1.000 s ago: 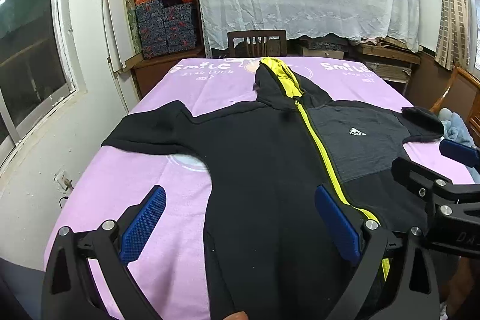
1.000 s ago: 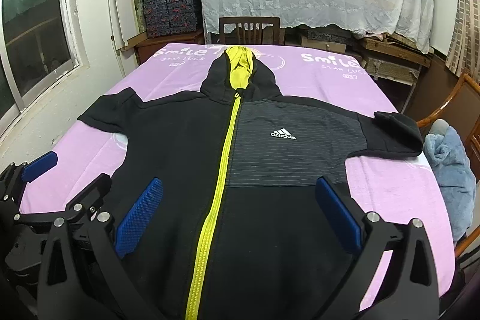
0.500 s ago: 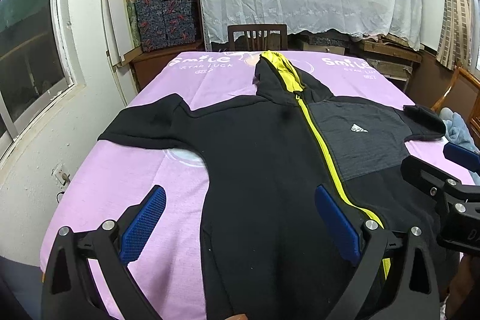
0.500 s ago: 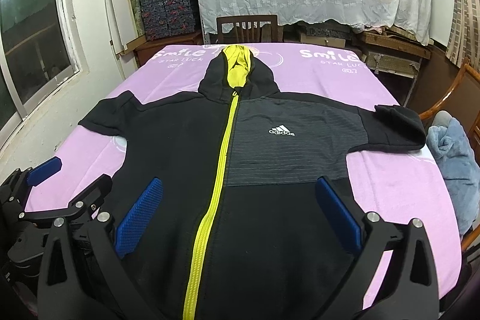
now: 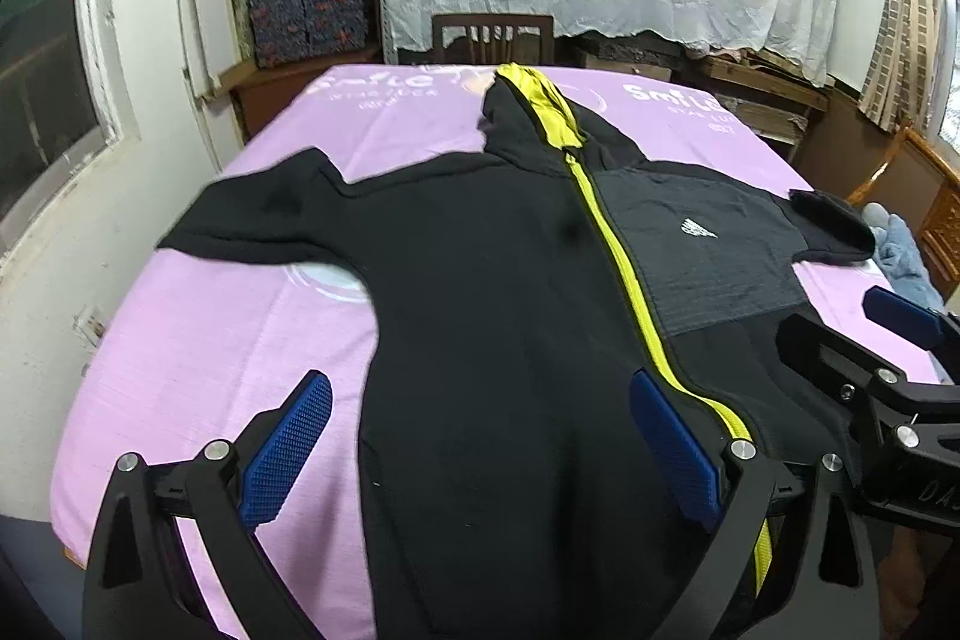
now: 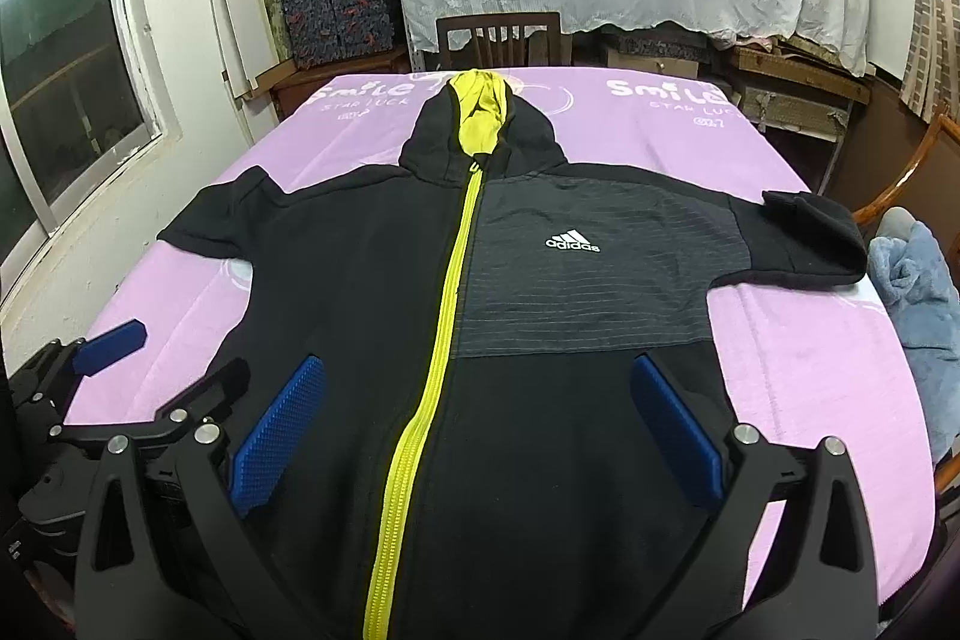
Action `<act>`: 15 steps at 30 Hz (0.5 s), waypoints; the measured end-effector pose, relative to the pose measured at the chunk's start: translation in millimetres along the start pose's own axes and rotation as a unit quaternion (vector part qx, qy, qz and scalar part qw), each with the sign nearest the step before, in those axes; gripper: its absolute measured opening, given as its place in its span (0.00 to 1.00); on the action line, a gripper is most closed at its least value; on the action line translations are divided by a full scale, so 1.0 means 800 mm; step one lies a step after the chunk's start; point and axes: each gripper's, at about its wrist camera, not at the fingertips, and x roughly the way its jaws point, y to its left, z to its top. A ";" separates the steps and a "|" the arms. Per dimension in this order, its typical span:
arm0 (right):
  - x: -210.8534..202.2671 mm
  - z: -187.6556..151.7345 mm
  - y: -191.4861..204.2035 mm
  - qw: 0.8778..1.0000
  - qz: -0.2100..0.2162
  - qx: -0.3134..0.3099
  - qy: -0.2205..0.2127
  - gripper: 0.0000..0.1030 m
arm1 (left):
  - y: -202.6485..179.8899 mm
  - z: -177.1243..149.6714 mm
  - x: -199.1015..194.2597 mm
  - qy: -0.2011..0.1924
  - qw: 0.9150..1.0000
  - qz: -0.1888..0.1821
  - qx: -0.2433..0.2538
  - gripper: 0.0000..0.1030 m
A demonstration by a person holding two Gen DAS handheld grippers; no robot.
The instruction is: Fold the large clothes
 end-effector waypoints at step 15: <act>0.009 -0.004 -0.008 1.000 0.002 0.006 0.011 0.96 | -0.007 -0.001 0.023 0.023 1.000 0.001 0.004 0.97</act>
